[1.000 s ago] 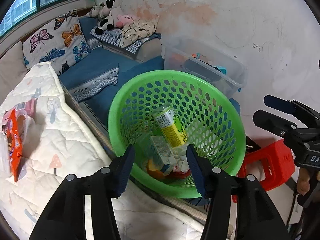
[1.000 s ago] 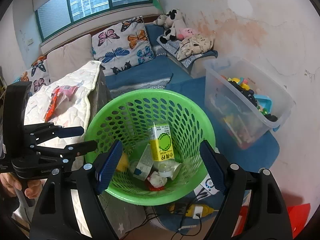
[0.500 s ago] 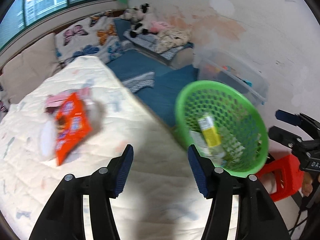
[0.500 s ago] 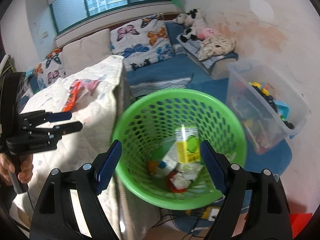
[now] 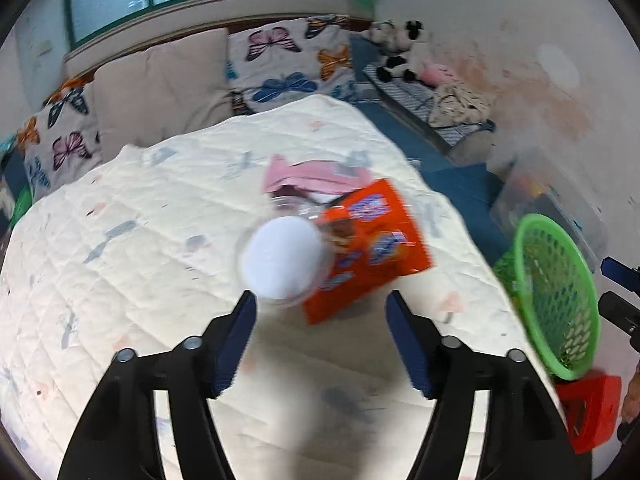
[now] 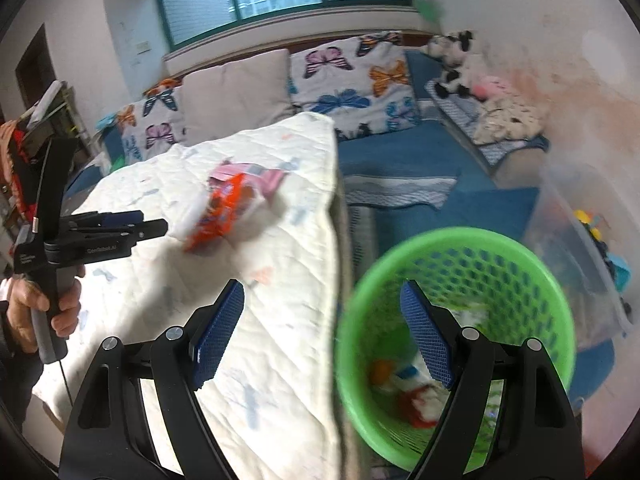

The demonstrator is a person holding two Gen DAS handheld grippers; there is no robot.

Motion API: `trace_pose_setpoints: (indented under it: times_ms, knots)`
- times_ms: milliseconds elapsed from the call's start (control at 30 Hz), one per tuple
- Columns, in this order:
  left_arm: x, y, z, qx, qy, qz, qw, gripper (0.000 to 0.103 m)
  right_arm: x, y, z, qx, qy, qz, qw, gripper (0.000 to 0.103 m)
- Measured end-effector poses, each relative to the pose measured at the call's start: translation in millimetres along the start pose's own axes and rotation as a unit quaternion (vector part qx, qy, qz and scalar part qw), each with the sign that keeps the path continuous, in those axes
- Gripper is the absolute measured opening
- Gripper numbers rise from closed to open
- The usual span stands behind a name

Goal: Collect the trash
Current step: 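Grasp the orange Ovaltine snack bag with the right gripper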

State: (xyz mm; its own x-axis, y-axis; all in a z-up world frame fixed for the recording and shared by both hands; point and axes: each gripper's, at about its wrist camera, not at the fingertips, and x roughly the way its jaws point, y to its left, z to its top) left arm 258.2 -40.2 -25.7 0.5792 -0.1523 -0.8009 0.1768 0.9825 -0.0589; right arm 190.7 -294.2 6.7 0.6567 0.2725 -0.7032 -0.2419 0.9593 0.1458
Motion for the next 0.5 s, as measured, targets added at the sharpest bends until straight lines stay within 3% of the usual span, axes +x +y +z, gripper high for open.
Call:
trace_pose_setpoints:
  times_ms: [267,500]
  knots:
    - [5.9,38.5,-10.7,-0.027,0.009,0.011,0.9995,0.071,52.3,36.7,25.0,-0.011,0.028,0.053,0.998,0.069]
    - [13.4,50.7,-11.9,-0.022,0.012,0.01,0.9996,0.076,100.2,54.8,31.8,0.002,0.055,0.08,0.995,0.058]
